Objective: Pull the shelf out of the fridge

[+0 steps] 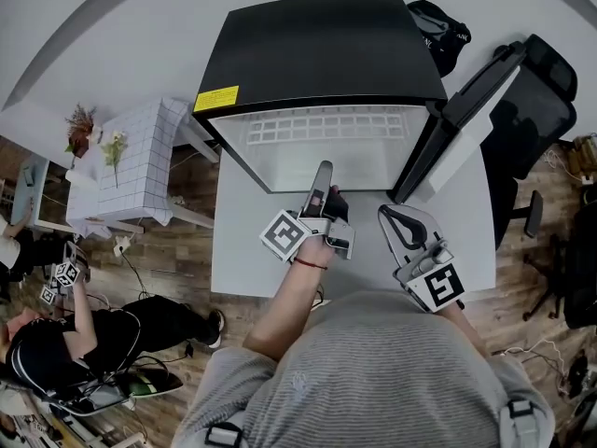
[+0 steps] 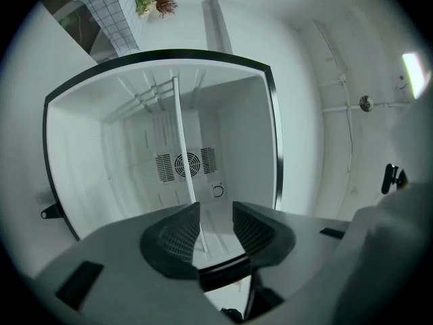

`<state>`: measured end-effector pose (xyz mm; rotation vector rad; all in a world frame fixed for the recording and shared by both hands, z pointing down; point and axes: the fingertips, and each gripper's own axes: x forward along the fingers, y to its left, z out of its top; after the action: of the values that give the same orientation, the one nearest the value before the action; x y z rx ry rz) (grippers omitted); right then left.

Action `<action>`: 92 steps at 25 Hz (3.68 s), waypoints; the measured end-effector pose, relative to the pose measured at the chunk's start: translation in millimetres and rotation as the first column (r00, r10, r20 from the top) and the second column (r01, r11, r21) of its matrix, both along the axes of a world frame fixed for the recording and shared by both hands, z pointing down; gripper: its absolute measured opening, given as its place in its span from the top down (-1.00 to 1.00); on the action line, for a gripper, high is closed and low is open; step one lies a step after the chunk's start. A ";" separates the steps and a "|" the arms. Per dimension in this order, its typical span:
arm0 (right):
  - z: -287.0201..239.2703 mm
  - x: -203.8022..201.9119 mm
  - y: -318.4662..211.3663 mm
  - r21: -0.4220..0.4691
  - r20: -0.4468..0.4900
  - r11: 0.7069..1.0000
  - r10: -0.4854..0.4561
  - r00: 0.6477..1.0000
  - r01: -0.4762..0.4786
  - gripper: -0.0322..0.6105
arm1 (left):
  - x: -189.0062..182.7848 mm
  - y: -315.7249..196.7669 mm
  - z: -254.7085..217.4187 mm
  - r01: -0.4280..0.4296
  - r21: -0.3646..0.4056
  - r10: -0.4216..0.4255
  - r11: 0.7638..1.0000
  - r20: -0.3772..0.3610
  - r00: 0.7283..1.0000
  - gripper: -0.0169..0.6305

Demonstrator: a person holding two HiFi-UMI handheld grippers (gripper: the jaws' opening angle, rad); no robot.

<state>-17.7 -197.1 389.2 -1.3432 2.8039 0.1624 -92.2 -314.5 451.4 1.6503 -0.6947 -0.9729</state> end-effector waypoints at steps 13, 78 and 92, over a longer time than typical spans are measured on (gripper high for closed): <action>7.6 3.4 -12.5 -0.025 -0.007 0.999 -0.021 1.000 0.021 0.86 | -13.8 -67.3 25.5 0.112 -0.070 -0.111 0.991 0.022 0.994 0.29; 15.6 8.4 -53.9 -0.022 -0.061 0.999 -0.032 0.998 0.031 0.86 | -11.4 -152.0 45.2 0.212 -0.176 -0.225 0.961 -0.057 0.973 0.83; 20.0 15.5 -44.2 -0.040 -0.062 0.999 -0.030 0.998 0.027 0.86 | -10.8 -142.1 44.9 0.219 -0.163 -0.231 0.962 -0.061 0.971 0.83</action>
<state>-2.3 -241.3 409.2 -1.3281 2.8912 0.1524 -103.0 -456.6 496.3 1.4094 -0.8956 -1.1106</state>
